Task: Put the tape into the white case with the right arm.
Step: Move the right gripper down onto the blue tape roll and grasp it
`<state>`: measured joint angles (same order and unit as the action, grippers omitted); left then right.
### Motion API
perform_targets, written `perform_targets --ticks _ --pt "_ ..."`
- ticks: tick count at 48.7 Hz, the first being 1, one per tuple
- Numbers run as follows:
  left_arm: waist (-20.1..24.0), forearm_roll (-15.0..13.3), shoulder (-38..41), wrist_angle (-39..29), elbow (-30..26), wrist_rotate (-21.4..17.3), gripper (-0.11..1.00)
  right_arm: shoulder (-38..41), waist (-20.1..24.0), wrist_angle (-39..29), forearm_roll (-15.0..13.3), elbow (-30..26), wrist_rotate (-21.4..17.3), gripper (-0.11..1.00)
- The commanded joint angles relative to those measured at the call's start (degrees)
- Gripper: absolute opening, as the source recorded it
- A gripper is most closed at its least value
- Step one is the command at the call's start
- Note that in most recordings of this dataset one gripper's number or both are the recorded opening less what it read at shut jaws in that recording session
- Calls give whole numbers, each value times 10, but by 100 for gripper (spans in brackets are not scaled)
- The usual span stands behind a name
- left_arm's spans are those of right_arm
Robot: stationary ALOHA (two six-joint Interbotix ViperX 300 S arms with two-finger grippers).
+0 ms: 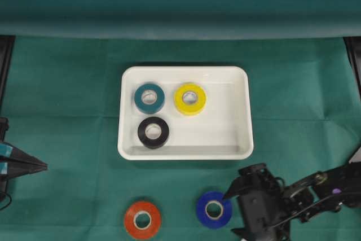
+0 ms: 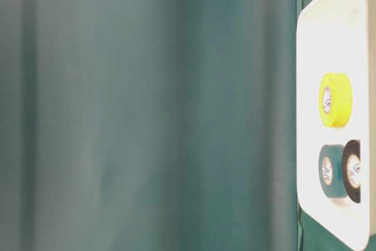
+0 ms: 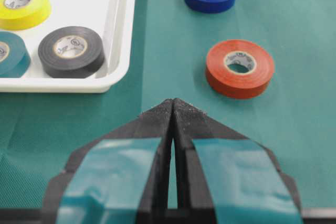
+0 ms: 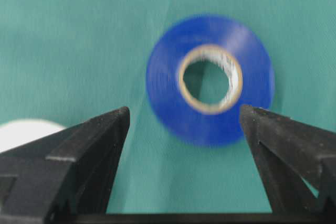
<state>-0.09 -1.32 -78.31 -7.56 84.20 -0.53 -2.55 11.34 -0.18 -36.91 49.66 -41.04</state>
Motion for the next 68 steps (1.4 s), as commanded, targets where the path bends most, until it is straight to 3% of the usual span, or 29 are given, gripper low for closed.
perform_targets --ticks 1,60,68 --pt "1 0 5 5 -6 1 0 7 3 4 -2 -26 0 55" --pt "1 0 4 6 -5 1 0 83 5 4 -2 -62 -1 55" --pt "1 0 5 6 -6 0 0 83 5 4 -2 -63 -4 47"
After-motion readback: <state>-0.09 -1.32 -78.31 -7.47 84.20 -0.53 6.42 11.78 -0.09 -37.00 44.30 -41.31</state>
